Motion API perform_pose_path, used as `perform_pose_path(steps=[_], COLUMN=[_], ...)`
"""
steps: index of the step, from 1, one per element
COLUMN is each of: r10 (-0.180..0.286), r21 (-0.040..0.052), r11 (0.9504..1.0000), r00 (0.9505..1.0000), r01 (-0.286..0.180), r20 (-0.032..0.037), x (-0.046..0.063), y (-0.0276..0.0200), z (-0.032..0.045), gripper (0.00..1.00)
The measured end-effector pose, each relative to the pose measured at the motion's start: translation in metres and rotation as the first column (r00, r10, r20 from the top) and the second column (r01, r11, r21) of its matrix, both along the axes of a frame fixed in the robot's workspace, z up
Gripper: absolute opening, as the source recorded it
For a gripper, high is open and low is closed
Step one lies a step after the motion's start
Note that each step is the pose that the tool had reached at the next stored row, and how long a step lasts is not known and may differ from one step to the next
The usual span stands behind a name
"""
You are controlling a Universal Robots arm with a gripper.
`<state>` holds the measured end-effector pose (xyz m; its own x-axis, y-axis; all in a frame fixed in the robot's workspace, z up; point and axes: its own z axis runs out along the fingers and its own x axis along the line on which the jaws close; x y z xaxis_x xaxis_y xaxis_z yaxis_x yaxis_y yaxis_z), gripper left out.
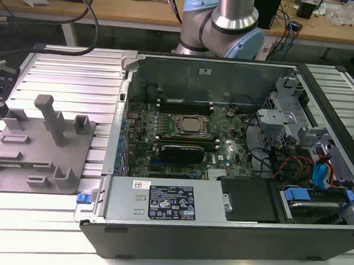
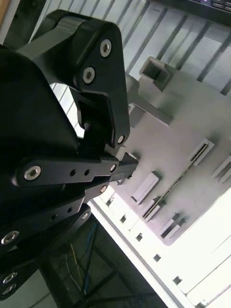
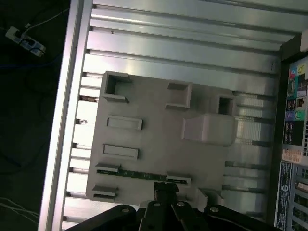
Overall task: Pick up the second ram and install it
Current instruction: 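Pick up the second ram and move it above second insertion slot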
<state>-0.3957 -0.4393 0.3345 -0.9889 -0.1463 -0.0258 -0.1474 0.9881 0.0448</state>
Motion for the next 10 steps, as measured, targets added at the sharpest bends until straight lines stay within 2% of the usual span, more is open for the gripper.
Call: perform_pose_path(steps=[1, 2, 3, 5, 7, 9, 10], r10=[0.046, 0.098, 0.128, 0.164, 0.209, 0.285, 0.322], r21=[-0.0001, -0.0003, -0.0004, -0.0006, -0.0008, -0.001, -0.001], r11=[0.999, 0.9952, 0.9917, 0.9864, 0.978, 0.9586, 0.9468], r00=[0.999, 0.9952, 0.9917, 0.9864, 0.978, 0.9586, 0.9468], r01=[-0.046, -0.098, -0.128, -0.164, -0.209, -0.285, -0.322], r20=[0.0, 0.0, 0.0, 0.0, 0.0, -0.0001, -0.0002], x=[0.0, 0.0, 0.0, 0.0, 0.0, 0.0, 0.0], y=[0.0, 0.0, 0.0, 0.0, 0.0, 0.0, 0.0], z=[-0.0002, -0.0004, -0.0006, -0.0008, -0.001, -0.0014, -0.0016], gripper=[0.08, 0.08, 0.08, 0.08, 0.08, 0.08, 0.08])
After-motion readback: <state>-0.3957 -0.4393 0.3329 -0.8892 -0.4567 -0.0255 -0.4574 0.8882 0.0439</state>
